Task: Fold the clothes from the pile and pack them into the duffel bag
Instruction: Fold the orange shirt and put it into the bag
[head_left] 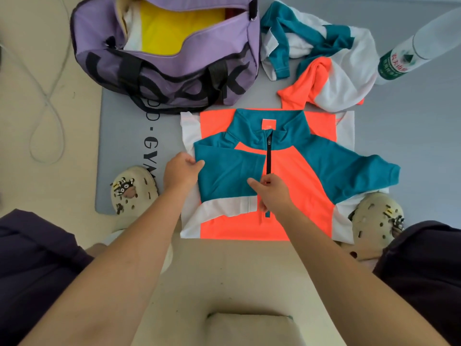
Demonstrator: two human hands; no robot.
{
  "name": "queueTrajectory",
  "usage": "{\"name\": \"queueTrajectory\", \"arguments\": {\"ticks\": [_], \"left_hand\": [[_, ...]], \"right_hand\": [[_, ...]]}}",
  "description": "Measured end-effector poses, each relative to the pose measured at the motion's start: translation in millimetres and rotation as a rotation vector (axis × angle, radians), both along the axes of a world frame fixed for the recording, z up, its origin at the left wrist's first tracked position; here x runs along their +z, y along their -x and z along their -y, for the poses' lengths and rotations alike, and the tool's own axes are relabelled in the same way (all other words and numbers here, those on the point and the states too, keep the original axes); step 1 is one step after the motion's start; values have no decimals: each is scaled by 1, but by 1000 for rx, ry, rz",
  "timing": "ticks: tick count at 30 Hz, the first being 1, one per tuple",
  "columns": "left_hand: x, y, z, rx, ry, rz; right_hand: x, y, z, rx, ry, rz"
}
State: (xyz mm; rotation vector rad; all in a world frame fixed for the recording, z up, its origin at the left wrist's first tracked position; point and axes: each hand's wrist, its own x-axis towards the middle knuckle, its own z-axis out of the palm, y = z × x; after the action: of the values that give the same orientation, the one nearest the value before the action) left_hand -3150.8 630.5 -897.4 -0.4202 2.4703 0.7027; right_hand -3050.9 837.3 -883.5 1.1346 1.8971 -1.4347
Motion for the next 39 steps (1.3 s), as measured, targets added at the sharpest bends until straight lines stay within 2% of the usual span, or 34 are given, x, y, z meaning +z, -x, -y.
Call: {"name": "queueTrajectory", "arguments": {"ticks": [3,6,10,12,15,18,21,23,28,32,34,36,38,39], "left_hand": [[-2,5,6,-4,-88,5],[-2,8,10,-13,-113,0],[1,7,11,-55,-71,-18],[6,3,7,-87,18,-78],[19,-8,-14,-283,195,-319],[28,-26,-59,-604,140,-430],[29,-46,-109,-791,-45,-311],[27,-59,-130,-828,-100,-201],[26,-71,-149,-818,-16,14],[33,-72,-157,-802,29,129],[35,-71,-160,-804,47,134],[36,-68,-164,-789,46,127],[37,-64,-167,-761,36,152],[38,-61,-168,-747,27,174]], "right_hand": [[-3,-5,-1,203,8,88],[-6,-10,-7,278,-7,104],[-4,-17,-14,384,-94,61],[-1,-16,-17,435,-138,39],[10,-6,-40,359,-367,-49],[24,2,-88,212,-603,-176],[35,2,-146,200,-768,-192],[38,1,-179,252,-777,-140],[34,-10,-226,503,-787,157],[39,-18,-250,607,-782,419],[46,-20,-258,672,-815,352],[53,-17,-255,732,-826,157],[60,-8,-241,745,-741,28],[63,-3,-233,738,-699,24]]}}
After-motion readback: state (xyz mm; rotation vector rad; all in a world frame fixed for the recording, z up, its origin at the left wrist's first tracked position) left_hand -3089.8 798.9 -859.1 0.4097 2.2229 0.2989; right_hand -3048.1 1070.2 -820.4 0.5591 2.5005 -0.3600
